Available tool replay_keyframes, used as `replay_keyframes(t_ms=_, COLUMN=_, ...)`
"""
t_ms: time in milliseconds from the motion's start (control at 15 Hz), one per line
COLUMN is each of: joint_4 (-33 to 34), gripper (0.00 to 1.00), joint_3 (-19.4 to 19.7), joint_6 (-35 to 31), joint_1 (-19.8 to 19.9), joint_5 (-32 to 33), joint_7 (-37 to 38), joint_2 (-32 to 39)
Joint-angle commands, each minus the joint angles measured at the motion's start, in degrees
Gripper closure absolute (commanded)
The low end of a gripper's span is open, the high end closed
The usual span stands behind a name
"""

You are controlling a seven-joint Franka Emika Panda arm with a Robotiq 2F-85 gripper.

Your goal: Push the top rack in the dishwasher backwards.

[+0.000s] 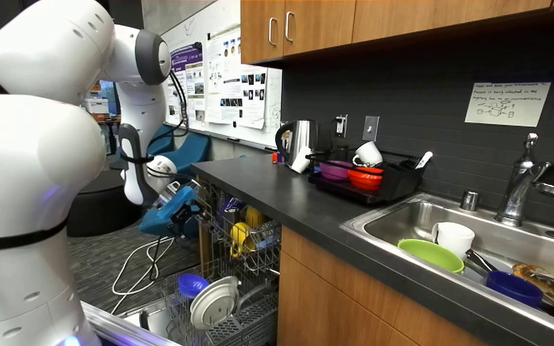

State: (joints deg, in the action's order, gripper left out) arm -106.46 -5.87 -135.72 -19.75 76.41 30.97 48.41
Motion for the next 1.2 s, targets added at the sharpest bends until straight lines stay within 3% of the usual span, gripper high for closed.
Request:
replay_keyframes(t_ms=0, joint_4=2.3, gripper=0.00, joint_3=0.6, joint_6=1.9, joint_1=0.3, joint_5=1.0, joint_7=0.8, joint_2=0.1)
replay_keyframes(t_ms=733, joint_4=9.6, gripper=0.00, joint_3=2.8, joint_6=6.3, joint_1=1.0, joint_5=2.1, joint_7=1.8, joint_2=2.2)
replay_keyframes(t_ms=1133, joint_4=10.4, gripper=0.00, joint_3=3.0, joint_6=8.3, joint_1=0.4, joint_5=2.5, joint_7=2.5, joint_2=4.6)
